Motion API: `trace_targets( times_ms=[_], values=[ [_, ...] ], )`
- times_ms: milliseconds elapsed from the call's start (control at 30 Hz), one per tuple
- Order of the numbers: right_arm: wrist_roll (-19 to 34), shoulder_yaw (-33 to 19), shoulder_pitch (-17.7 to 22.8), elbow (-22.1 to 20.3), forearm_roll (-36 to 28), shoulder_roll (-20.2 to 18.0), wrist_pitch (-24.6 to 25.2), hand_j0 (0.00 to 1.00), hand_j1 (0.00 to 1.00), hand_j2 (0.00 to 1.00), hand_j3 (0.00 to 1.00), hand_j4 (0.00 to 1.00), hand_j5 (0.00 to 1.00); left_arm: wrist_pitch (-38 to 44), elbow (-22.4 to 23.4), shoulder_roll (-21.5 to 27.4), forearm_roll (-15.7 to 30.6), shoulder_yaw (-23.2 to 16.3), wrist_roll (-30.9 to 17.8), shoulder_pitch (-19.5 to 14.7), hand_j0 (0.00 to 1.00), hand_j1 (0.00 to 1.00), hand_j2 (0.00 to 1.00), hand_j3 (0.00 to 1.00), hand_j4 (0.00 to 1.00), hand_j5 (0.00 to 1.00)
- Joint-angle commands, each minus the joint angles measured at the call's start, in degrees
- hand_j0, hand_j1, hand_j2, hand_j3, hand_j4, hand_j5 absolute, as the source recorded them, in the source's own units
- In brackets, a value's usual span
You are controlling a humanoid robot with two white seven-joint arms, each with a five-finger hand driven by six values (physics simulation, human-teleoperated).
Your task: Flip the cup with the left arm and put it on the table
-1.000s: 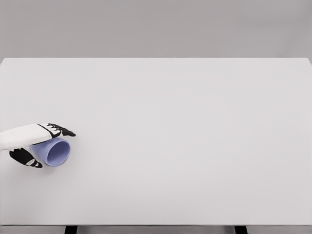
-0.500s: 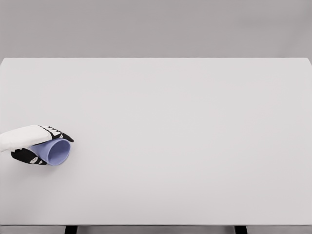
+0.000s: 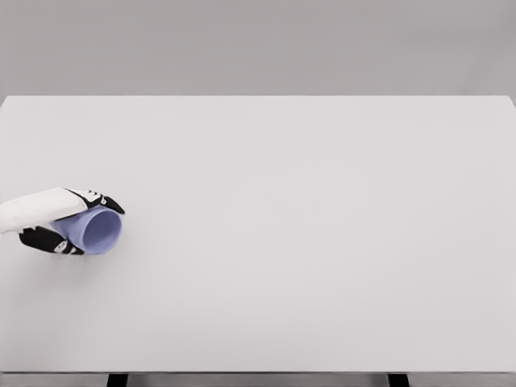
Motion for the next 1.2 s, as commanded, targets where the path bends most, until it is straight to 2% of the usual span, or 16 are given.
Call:
trace_targets(
  times_ms=[0, 167, 233, 300, 333, 400, 500, 600, 733, 867, 967, 1000, 1033, 1100, 1167],
  values=[
    [0.01, 0.00, 0.00, 0.00, -0.01, 0.00, 0.00, 1.00, 1.00, 1.00, 1.00, 1.00, 1.00, 0.10, 0.10, 0.12, 3.46, 0.03, 0.03, 0.00, 0.51, 0.51, 0.51, 0.51, 0.51, 0.51],
    [0.01, 0.00, 0.00, 0.00, -0.01, 0.00, 0.00, 1.00, 1.00, 1.00, 1.00, 1.00, 1.00, 0.01, 2.21, 0.03, 13.48, 0.03, -1.03, -0.88, 0.51, 0.51, 0.51, 0.51, 0.51, 0.51],
    [0.01, 0.00, 0.00, 0.00, -0.01, 0.00, 0.00, 1.00, 1.00, 1.00, 1.00, 1.00, 1.00, -0.16, 3.44, -0.15, 17.79, -0.06, -3.84, -1.58, 0.51, 0.51, 0.51, 0.51, 0.51, 0.51],
    [0.01, 0.00, 0.00, 0.00, -0.01, 0.00, 0.00, 1.00, 1.00, 1.00, 1.00, 1.00, 1.00, -0.42, 6.69, -3.66, 19.81, -0.15, -8.43, -3.78, 0.51, 0.51, 0.51, 0.51, 0.51, 0.51],
    [0.01, 0.00, 0.00, 0.00, -0.01, 0.00, 0.00, 1.00, 1.00, 1.00, 1.00, 1.00, 1.00, -0.51, 8.71, -6.03, 20.51, -0.50, -8.43, -5.18, 0.51, 0.51, 0.51, 0.51, 0.51, 0.51],
    [0.01, 0.00, 0.00, 0.00, -0.01, 0.00, 0.00, 1.00, 1.00, 1.00, 1.00, 1.00, 1.00, -0.34, 11.17, -8.93, 24.99, -1.91, -8.43, -7.91, 0.51, 0.51, 0.51, 0.51, 0.51, 0.51],
    [0.01, 0.00, 0.00, 0.00, -0.01, 0.00, 0.00, 1.00, 1.00, 1.00, 1.00, 1.00, 1.00, 0.10, 12.76, -11.31, 31.76, -2.44, -8.43, -8.96, 0.51, 0.51, 0.51, 0.51, 0.51, 0.51],
    [0.01, 0.00, 0.00, 0.00, -0.01, 0.00, 0.00, 1.00, 1.00, 1.00, 1.00, 1.00, 1.00, 3.70, 15.13, -14.56, 36.07, -2.61, -8.43, -10.98, 0.51, 0.51, 0.51, 0.51, 0.51, 0.51],
    [0.01, 0.00, 0.00, 0.00, -0.01, 0.00, 0.00, 1.00, 1.00, 1.00, 1.00, 1.00, 1.00, 8.01, 18.38, -19.74, 38.45, -2.52, -8.43, -13.36, 0.51, 0.51, 0.51, 0.51, 0.51, 0.51],
    [0.01, 0.00, 0.00, 0.00, -0.01, 0.00, 0.00, 1.00, 1.00, 1.00, 1.00, 1.00, 1.00, 16.00, 26.29, -29.67, 40.03, -3.14, -8.43, -18.80, 0.51, 0.51, 0.51, 0.51, 0.51, 0.51],
    [0.01, 0.00, 0.00, 0.00, -0.01, 0.00, 0.00, 1.00, 1.00, 1.00, 1.00, 1.00, 1.00, 18.56, 27.43, -32.93, 40.03, -3.40, -8.43, -19.86, 0.51, 0.51, 0.51, 0.51, 0.51, 0.51],
    [0.01, 0.00, 0.00, 0.00, -0.01, 0.00, 0.00, 1.00, 1.00, 1.00, 1.00, 1.00, 1.00, 19.17, 27.61, -34.16, 39.94, -3.93, -8.43, -19.95, 0.51, 0.51, 0.51, 0.51, 0.51, 0.51],
    [0.01, 0.00, 0.00, 0.00, -0.01, 0.00, 0.00, 1.00, 1.00, 1.00, 1.00, 1.00, 1.00, 19.70, 27.96, -35.91, 39.94, -5.51, -8.43, -21.44, 0.51, 0.51, 0.51, 0.51, 0.51, 0.51],
    [0.01, 0.00, 0.00, 0.00, -0.01, 0.00, 0.00, 1.00, 1.00, 1.00, 1.00, 1.00, 1.00, 21.81, 30.86, -39.25, 39.85, -7.00, -8.43, -23.11, 0.51, 0.51, 0.51, 0.51, 0.51, 0.51],
    [0.01, 0.00, 0.00, 0.00, -0.01, 0.00, 0.00, 1.00, 1.00, 1.00, 1.00, 1.00, 1.00, 22.78, 32.53, -40.49, 40.03, -6.66, -8.43, -24.26, 0.51, 0.51, 0.51, 0.51, 0.51, 0.51]
  ],
)
